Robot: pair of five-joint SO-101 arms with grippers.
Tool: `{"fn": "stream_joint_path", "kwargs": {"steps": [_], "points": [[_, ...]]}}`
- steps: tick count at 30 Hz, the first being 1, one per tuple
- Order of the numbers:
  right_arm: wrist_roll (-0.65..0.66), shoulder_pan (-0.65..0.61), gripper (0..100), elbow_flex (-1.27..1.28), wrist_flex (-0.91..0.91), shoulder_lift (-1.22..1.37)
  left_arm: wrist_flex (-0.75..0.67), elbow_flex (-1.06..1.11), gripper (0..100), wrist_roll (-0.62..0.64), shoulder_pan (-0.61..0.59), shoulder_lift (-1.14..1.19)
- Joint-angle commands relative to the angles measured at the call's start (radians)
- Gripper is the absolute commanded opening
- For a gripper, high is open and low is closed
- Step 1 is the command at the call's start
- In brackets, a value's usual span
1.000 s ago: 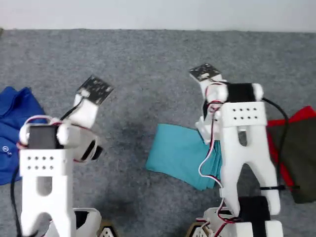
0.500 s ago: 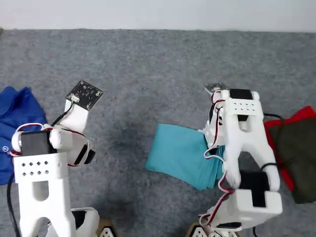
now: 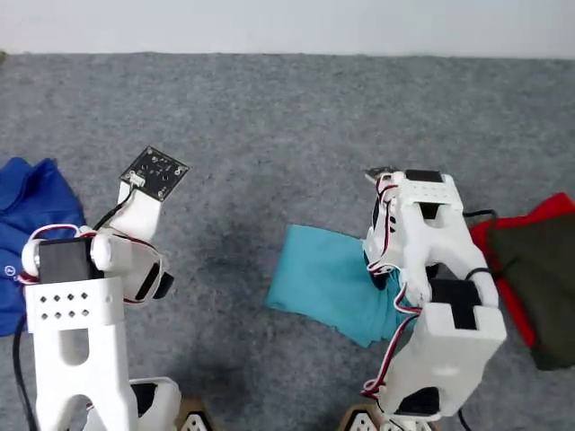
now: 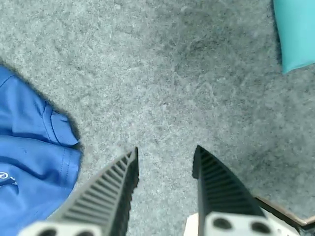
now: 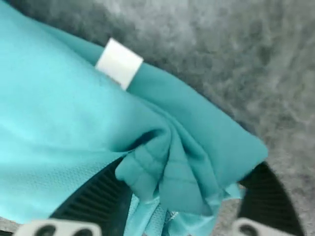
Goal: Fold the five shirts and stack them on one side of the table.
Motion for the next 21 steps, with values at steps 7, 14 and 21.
{"fn": "stream_joint_path", "kwargs": {"steps": [7, 14, 21], "points": [[0.025, 0.008, 1.3, -0.146, 0.096, 0.099, 0.028, -0.002, 18, -0.006, -0.003, -0.025], [0.043, 0.041, 0.9, -0.245, 0.180, 0.030, 0.028, -0.001, 18, -0.006, -0.003, -0.025], [0.048, 0.140, 0.9, -0.491, 0.332, -0.153, 0.028, -0.001, 18, -0.006, -0.003, -0.025]]}}
